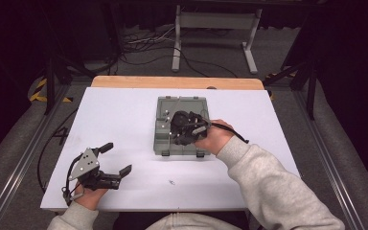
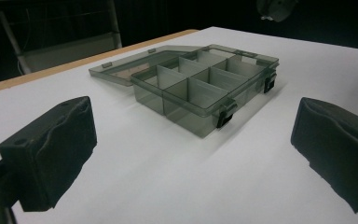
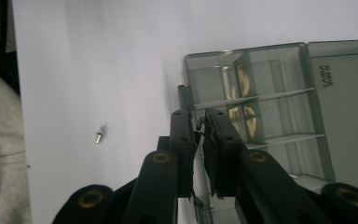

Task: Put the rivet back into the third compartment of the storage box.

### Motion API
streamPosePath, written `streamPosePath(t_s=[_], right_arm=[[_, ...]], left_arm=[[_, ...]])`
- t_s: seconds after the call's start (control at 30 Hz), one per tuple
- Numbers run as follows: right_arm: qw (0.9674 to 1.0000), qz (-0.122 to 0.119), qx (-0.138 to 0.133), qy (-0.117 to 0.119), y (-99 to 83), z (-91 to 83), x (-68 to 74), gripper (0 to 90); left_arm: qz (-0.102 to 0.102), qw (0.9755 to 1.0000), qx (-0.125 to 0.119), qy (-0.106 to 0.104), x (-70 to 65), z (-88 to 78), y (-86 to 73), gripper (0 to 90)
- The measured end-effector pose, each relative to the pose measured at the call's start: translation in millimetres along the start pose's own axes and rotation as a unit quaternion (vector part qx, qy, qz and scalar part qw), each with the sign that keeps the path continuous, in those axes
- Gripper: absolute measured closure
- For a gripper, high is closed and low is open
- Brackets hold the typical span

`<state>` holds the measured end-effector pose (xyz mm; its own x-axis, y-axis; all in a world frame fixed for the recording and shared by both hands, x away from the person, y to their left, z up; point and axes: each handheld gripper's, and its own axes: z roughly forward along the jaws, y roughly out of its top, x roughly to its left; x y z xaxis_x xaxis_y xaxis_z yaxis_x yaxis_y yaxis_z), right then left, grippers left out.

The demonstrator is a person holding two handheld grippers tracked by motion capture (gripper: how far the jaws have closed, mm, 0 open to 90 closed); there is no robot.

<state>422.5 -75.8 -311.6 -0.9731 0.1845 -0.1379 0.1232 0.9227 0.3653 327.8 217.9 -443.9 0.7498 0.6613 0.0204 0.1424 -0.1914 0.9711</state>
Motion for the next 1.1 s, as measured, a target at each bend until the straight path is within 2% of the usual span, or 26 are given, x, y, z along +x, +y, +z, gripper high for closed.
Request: streamPosePath(t_s=[0.13, 0.2, 0.33, 0.63, 0.67, 0.8, 1.1], right_arm=[[0.9999, 0.011, 0.000, -0.007, 0.6, -1.7, -13.3, 81.7], [0.9998, 0.016, 0.000, -0.007, 0.6, -2.0, -15.4, 81.7], [0.9995, 0.025, 0.000, -0.016, -0.9, -1.3, -31.5, 81.7], [0.9983, 0.052, 0.006, -0.028, -4.4, 6.7, -55.6, 81.7], [0.9977, 0.061, 0.007, -0.029, -5.9, 9.6, -60.5, 81.7], [0.9966, 0.074, 0.011, -0.036, -10.4, 17.7, -73.3, 81.7], [0.9941, 0.098, 0.029, -0.038, -19.8, 41.2, -90.8, 81.9]], left_arm=[[-0.001, 1.0000, -0.001, 0.001, 0.0, 0.1, -0.1, 0.7], [-0.001, 1.0000, -0.001, 0.001, 0.1, 0.0, -0.1, 0.7], [-0.001, 1.0000, -0.002, 0.000, 0.1, 0.1, -0.2, 0.7], [0.001, 1.0000, -0.002, -0.001, 0.2, 0.1, -0.1, 0.8], [0.001, 1.0000, 0.000, -0.001, 0.3, -0.1, -0.1, 0.8], [-0.001, 1.0000, -0.001, -0.001, 0.3, 0.0, -0.2, 0.8], [0.001, 1.0000, 0.000, -0.003, 0.9, -0.3, -0.1, 0.9]])
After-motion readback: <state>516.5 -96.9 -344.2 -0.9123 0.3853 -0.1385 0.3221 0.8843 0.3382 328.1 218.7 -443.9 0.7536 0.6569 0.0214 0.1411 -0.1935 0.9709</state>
